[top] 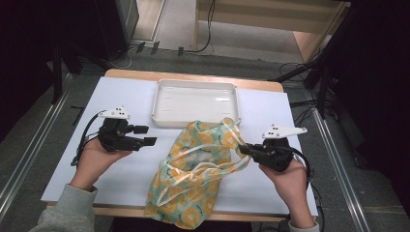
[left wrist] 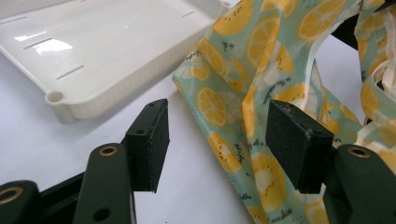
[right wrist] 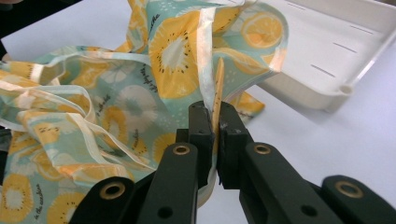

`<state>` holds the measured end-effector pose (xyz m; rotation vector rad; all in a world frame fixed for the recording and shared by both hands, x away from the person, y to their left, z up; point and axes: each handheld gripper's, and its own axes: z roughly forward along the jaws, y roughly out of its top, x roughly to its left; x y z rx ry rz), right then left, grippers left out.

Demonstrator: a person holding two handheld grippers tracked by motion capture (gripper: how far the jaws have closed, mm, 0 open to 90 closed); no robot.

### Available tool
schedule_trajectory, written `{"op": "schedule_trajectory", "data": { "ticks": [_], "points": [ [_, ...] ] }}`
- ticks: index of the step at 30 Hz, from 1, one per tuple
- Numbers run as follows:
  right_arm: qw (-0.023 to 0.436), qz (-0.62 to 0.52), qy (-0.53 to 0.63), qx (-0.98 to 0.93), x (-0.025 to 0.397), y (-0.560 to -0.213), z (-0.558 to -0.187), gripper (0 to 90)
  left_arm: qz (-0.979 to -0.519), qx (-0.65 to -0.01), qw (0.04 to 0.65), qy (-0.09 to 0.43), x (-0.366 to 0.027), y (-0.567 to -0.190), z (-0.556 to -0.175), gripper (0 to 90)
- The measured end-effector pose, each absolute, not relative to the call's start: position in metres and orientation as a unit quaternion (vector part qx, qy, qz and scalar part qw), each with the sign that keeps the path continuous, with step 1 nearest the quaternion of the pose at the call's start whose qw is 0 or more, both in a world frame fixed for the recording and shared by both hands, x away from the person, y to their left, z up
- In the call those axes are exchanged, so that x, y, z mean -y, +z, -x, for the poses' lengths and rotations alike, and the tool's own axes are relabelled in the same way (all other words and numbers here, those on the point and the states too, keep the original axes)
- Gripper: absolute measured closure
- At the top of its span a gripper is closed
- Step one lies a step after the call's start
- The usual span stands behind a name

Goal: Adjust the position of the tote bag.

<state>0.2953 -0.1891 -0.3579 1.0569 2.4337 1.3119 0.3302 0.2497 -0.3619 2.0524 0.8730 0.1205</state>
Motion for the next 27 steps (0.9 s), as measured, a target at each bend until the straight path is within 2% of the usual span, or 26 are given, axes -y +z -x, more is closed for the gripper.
{"op": "schedule_trajectory", "data": {
  "ticks": [13,27],
  "points": [
    [0.103,-0.392,0.416,-0.814,0.222,-0.375,-0.297,87.3,-0.832,-0.342,0.436,0.042,-0.241,-0.367,-0.328,40.2],
    [0.066,-0.394,0.401,-0.825,0.208,-0.411,-0.304,86.6,-0.841,-0.328,0.429,0.026,-0.225,-0.377,-0.328,40.3]
  ]
}}
